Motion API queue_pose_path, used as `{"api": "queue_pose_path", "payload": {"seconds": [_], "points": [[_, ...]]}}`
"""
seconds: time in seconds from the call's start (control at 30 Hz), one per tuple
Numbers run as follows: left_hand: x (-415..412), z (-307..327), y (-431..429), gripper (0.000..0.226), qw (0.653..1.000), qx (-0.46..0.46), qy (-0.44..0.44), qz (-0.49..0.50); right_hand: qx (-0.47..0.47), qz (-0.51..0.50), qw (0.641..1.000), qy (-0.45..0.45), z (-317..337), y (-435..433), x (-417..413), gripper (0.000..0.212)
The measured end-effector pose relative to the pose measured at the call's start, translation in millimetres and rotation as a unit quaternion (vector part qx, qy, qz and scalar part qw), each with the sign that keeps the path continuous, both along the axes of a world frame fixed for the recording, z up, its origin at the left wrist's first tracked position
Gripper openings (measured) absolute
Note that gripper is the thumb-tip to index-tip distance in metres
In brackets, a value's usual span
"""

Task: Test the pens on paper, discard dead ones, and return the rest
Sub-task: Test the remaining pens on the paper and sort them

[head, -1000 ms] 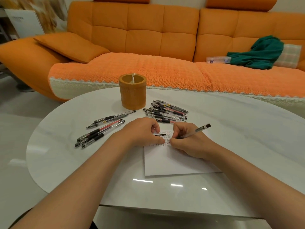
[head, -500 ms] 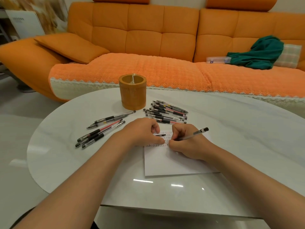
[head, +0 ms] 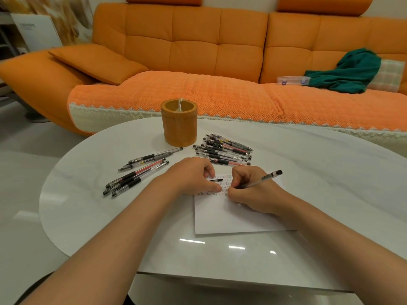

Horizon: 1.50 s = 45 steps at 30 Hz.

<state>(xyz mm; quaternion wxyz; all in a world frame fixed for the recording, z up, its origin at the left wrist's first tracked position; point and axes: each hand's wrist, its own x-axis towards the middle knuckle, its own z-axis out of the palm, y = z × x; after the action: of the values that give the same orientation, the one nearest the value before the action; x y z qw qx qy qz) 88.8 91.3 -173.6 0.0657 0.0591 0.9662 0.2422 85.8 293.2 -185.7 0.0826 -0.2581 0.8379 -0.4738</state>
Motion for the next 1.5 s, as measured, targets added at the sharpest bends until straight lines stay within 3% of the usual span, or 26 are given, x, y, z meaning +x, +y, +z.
{"api": "queue_pose_path", "payload": {"seconds": [1.07, 1.3, 1.37, 1.5], "points": [[-0.2, -1.3, -0.2, 0.038, 1.000, 0.015, -0.007, 0.004, -0.002, 0.005, 1.000, -0.004, 0.3, 0.3, 2.9, 0.022], [1.0, -1.9, -1.5, 0.036, 1.000, 0.022, -0.002, 0.002, -0.154, -0.088, 0.977, -0.120, 5.7, 4.7, 0.4, 0.014], [2.0, -1.2, -1.5, 0.036, 1.000, 0.020, 0.002, -0.001, -0.156, -0.095, 0.976, -0.120, 9.5, 6.8, -1.6, 0.011], [5.4, 3.3, -2.6, 0.033, 1.000, 0.029, 0.001, -0.009, -0.136, -0.106, 0.981, -0.092, 20.2, 10.7, -6.2, 0.027]]}}
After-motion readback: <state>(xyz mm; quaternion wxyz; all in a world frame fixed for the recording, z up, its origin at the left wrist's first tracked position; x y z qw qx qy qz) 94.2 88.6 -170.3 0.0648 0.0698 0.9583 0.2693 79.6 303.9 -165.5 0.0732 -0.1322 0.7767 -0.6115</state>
